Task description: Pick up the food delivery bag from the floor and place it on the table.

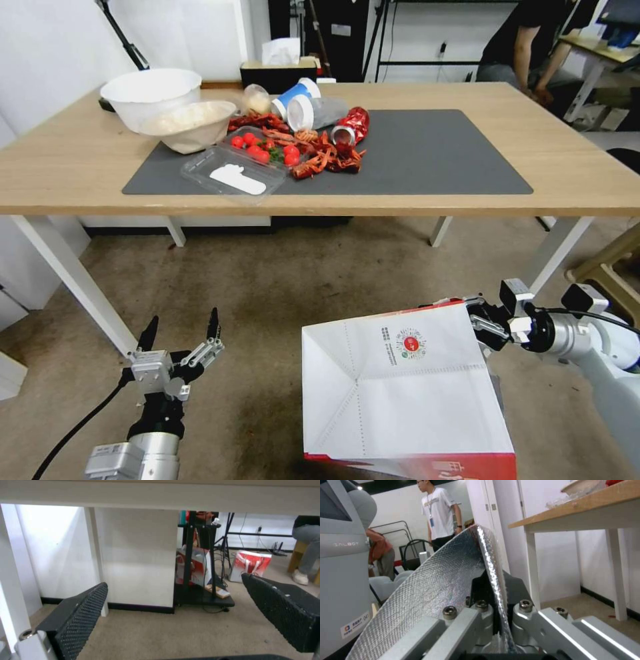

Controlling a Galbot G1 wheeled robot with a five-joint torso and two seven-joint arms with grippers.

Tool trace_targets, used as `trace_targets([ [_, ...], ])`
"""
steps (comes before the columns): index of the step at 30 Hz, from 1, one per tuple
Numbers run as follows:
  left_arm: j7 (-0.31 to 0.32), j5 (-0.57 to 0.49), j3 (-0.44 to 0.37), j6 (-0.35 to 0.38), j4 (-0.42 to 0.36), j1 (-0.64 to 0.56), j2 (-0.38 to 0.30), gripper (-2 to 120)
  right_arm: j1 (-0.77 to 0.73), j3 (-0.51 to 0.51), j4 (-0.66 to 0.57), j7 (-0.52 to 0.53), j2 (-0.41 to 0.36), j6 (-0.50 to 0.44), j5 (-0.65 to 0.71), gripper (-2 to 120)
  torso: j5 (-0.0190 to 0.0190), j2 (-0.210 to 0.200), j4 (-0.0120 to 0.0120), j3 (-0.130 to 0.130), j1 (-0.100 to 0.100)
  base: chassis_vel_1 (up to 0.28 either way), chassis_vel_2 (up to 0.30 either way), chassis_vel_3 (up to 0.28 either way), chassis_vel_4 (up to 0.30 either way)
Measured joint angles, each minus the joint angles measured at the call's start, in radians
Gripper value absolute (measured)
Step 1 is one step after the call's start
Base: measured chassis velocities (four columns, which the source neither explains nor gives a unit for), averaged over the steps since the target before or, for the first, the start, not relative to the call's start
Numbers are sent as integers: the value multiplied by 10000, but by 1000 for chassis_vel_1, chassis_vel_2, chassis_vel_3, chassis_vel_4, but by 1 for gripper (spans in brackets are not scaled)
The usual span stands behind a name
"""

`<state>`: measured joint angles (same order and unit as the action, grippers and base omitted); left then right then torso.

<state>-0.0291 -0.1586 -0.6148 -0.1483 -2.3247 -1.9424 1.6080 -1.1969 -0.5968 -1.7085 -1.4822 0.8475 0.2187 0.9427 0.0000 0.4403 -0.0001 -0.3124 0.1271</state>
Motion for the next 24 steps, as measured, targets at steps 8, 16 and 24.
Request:
trace_targets([
  [8, -1, 10, -6, -6, 1, 0, 0, 100, -3, 0, -18, 6, 12, 0, 0, 0, 0, 355, 0, -224, 131, 0, 0, 0, 0],
  [16, -1, 23, -10, -6, 30, 18, 0, 100, 17, 2, -20, 13, 33, 0, 0, 0, 0, 671, 0, -427, 246, 0, 0, 0, 0],
  [24, 1, 58, 65, -3, 77, 34, 0, 100, 12, 15, -19, 44, 96, -10, 0, 0, 0, 988, 0, -627, 365, 0, 0, 0, 0],
])
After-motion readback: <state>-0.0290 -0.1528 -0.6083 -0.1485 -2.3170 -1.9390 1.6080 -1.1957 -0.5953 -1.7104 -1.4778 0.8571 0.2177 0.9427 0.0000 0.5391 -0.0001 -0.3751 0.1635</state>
